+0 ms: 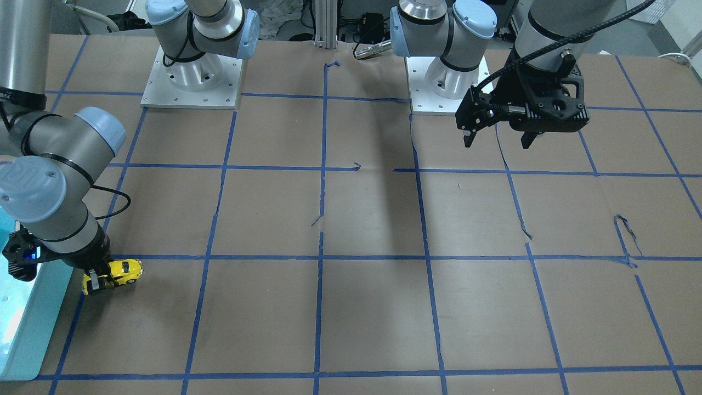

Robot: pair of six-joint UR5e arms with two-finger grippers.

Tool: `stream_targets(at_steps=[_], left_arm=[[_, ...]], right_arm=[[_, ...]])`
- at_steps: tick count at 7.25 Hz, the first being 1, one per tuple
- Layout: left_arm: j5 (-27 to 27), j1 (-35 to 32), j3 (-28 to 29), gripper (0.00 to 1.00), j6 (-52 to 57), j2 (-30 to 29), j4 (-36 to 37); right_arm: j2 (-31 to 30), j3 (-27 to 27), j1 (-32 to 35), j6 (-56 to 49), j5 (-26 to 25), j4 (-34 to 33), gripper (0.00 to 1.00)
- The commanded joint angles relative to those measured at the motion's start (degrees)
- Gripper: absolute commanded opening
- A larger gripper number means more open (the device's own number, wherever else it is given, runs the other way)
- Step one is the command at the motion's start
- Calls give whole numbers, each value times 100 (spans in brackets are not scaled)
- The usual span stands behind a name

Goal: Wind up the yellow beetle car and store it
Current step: 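Close the right gripper on the yellow car and lift it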

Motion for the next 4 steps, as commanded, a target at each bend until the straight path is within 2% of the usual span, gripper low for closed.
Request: stream_targets(at_steps=[1,2,3,4], left_arm=[[-1,6,-8,100,-17,-4,154],[-1,-3,-26,100,-9,5,173],[-1,6,-17,100,-9,5,173],[-10,6,-17,100,-52,-4,190]], right_arm=[[-258,-372,-28,-91,290,706,31],[-381,-714,-28,-282,299,1155,31],[-382,-1091,-28,-745,282,1577,27],[-382,-1330,-81,-1603,230,1816,25]])
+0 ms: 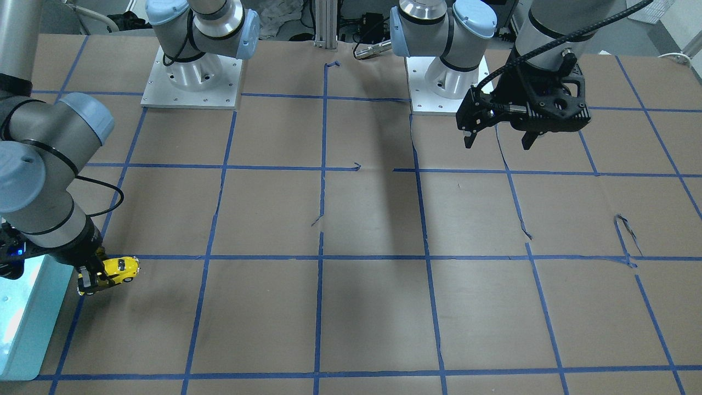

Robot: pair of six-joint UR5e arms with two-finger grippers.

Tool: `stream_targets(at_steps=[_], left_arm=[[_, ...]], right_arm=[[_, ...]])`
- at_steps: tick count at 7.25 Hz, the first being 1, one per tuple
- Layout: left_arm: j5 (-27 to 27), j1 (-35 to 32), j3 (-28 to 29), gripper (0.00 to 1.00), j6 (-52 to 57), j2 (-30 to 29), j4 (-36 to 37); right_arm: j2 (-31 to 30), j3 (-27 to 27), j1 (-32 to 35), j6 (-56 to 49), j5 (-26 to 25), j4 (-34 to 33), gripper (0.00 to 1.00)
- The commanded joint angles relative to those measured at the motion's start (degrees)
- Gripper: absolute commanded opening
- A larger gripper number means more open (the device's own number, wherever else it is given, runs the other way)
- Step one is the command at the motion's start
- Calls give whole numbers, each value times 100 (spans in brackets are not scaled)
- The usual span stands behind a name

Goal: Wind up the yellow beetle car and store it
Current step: 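Carry the car over the blue bin and release it inside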

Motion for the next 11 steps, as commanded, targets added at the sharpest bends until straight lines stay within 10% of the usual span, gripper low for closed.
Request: stream_targets(at_steps=[1,6,11], left_arm=[[2,11,-1,100,-52,-6,118],[10,20,-1,100,-26,2,119],[19,12,-10,100,10,2,119]], right_arm=[[-21,-395,-451,-1975,-33,418,27],[529,-387,-1902,-7365,345,-212,25],[1296,-378,-1984,-7919,389,-1075,31]])
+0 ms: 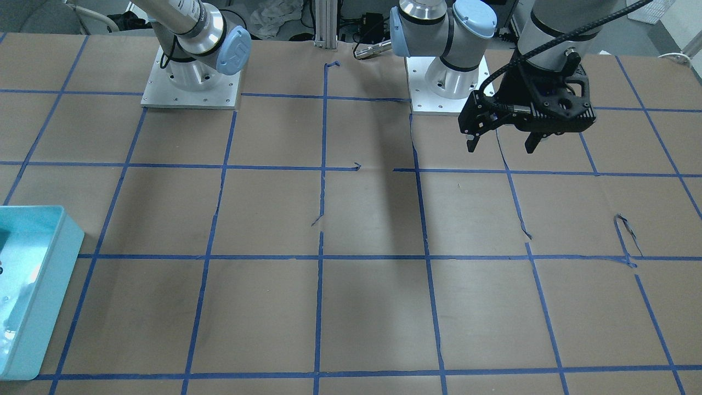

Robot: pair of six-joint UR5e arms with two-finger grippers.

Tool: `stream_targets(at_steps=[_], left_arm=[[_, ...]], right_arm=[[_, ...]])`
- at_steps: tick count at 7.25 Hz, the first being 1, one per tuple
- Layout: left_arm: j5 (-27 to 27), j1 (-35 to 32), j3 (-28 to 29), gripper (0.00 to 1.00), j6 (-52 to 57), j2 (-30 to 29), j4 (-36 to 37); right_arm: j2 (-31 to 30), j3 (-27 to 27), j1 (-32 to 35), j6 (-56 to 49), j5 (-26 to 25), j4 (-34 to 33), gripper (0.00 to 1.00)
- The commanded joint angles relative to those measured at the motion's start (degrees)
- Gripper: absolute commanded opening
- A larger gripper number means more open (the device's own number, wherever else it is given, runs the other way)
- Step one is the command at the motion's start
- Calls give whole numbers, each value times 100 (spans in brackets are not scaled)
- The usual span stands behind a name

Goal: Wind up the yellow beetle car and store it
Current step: 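Carry the car over the blue bin and release it inside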

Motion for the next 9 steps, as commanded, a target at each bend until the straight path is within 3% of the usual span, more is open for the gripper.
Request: stream_targets(at_steps=[1,3,4,5,8,9], left_arm=[[-5,-1,1,100,12,-3,0],[13,-1,1,100,12,6,0],[13,-1,1,100,12,6,0],[-5,-1,1,100,12,-3,0],[4,-1,1,100,12,6,0],[-14,-1,1,100,3,-3,0]], right_arm=[[322,16,-5,-25,-57,-308,33],[384,25,-5,-16,-75,-336,55],[411,34,-5,-7,-6,-336,84],[385,16,-5,-42,56,-336,100],[-341,-291,126,10,74,-31,100],[-745,-326,327,637,91,807,100]])
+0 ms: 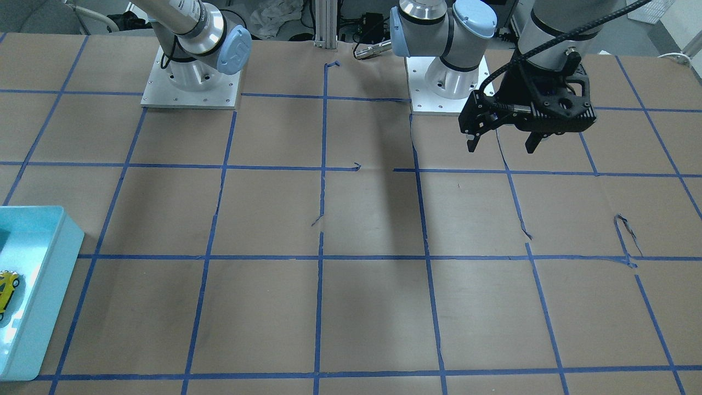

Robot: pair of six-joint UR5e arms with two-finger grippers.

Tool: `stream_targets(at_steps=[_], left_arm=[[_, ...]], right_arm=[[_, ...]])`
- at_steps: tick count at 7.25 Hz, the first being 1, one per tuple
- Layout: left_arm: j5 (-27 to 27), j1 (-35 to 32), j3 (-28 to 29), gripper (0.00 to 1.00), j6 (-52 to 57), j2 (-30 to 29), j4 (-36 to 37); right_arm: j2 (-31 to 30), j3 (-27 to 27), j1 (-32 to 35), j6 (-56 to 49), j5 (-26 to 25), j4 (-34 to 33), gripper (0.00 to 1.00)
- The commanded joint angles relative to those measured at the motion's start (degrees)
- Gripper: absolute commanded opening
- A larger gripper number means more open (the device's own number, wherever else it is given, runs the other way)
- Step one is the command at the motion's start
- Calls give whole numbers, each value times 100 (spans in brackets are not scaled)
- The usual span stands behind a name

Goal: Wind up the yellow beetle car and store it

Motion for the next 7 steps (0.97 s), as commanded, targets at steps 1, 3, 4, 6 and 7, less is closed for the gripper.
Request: stream_targets(at_steps=[1,3,4,6,7], left_arm=[[-12,0,0,100,-7,3,9],[-12,0,26,100,-24,3,9],[-47,0,35,100,-68,-6,9],[-56,-17,97,100,2,12,9],[-65,-18,97,100,2,12,17]], right_arm=[[-930,-79,414,1263,36,1108,100],[-1459,-79,1291,1394,-52,1680,100],[-1662,-45,1791,1551,27,2040,100],[-1978,-115,2960,1945,-16,2263,100],[-2163,-89,3296,2575,-25,2316,100]])
